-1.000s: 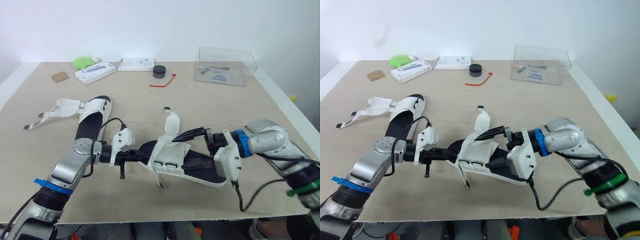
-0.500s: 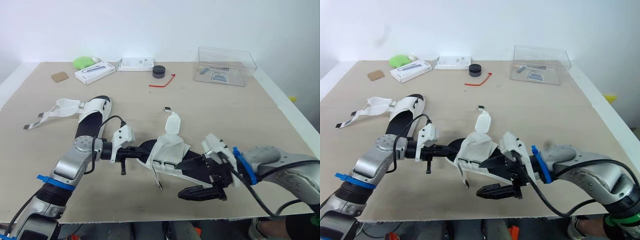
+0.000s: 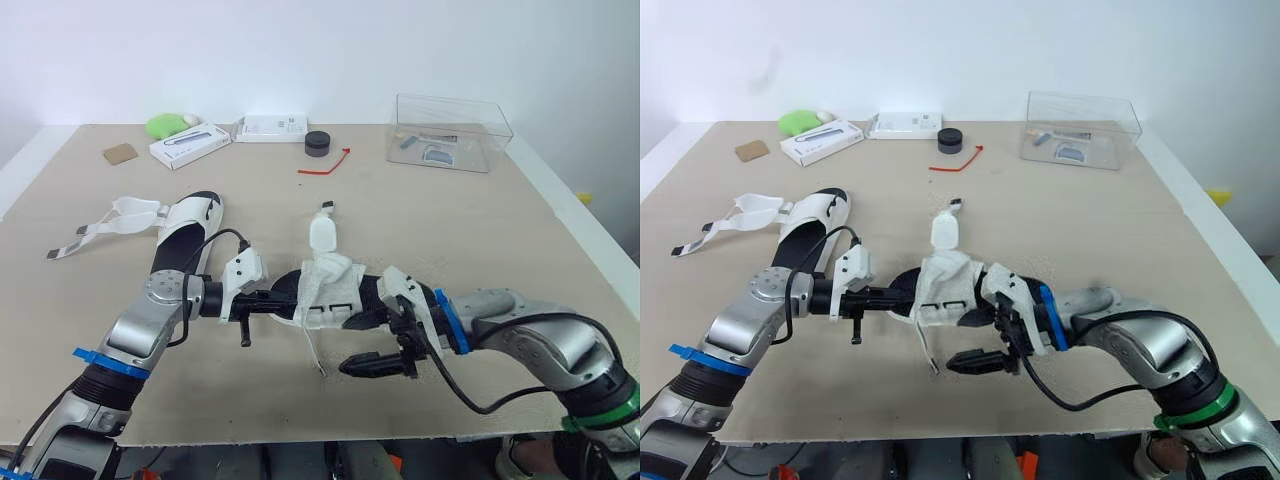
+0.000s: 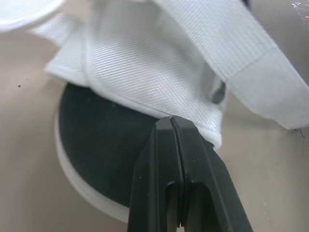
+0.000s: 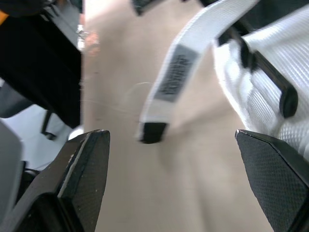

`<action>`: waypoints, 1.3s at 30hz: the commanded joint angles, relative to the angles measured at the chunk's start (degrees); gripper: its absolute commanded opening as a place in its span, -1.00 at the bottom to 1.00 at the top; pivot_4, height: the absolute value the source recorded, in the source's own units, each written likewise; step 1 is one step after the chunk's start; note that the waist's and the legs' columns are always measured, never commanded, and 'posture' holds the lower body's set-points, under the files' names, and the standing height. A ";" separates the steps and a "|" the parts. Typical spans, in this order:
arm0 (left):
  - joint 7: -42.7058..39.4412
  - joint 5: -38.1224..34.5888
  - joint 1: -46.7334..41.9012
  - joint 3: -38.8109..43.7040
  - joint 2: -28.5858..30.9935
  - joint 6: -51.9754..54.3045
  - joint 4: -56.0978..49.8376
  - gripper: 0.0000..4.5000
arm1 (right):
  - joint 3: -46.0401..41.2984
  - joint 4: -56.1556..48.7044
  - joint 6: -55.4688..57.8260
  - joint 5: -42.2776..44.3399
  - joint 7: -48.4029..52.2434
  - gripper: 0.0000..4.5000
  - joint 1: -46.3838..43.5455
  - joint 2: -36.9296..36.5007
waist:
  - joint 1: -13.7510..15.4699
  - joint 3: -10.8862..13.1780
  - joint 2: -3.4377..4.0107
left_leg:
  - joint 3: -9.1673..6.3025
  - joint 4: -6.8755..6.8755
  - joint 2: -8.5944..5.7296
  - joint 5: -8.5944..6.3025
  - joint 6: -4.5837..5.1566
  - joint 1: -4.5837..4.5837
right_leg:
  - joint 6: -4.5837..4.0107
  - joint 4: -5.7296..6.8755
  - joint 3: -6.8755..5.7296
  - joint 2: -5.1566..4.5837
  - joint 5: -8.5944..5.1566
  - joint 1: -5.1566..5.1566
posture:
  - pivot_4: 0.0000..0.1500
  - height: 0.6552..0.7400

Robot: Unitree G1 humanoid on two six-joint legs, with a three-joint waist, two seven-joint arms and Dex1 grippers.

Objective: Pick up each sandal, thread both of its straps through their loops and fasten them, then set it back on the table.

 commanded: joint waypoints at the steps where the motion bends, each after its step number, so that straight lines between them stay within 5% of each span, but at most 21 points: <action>1: 0.77 0.84 -0.21 1.42 0.92 -0.83 0.13 -1.00 | -0.55 1.19 -0.44 -2.74 1.90 0.98 -2.07 1.52 | -0.01 0.00 0.00 | 0.00 0.00 0.00 0.00 0.01 0.00 | 0.00 0.00 0.00 0.00 0.00 0.00 | 1.00 1.00; 13: 1.98 1.89 0.20 1.74 0.77 -1.74 0.48 -1.00 | -3.22 -6.06 17.39 4.93 -0.64 0.98 -7.64 6.22 | 0.00 0.00 0.00 | -0.11 0.00 0.01 -0.02 0.03 -0.04 | -0.05 0.00 -0.08 -0.01 -0.01 0.00 | 1.00 1.00; 34: 1.99 1.84 -0.68 0.44 -0.90 -1.02 1.51 -1.00 | -5.60 -10.15 33.60 4.71 -18.36 0.98 -5.50 17.92 | -0.02 -0.01 -0.01 | -0.18 0.00 -0.05 -0.02 0.03 -0.12 | -0.05 -0.01 -0.17 -0.10 -0.01 0.00 | 1.00 1.00; 39: 1.00 2.08 -1.53 0.10 -1.24 -1.56 2.89 -1.00 | -7.37 -10.71 36.04 4.82 -21.18 0.21 -3.63 19.34 | -0.02 -0.01 -0.01 | -0.25 0.00 -0.09 -0.01 0.02 -0.15 | -0.17 -0.01 -0.23 -0.12 0.06 0.00 | 1.00 1.00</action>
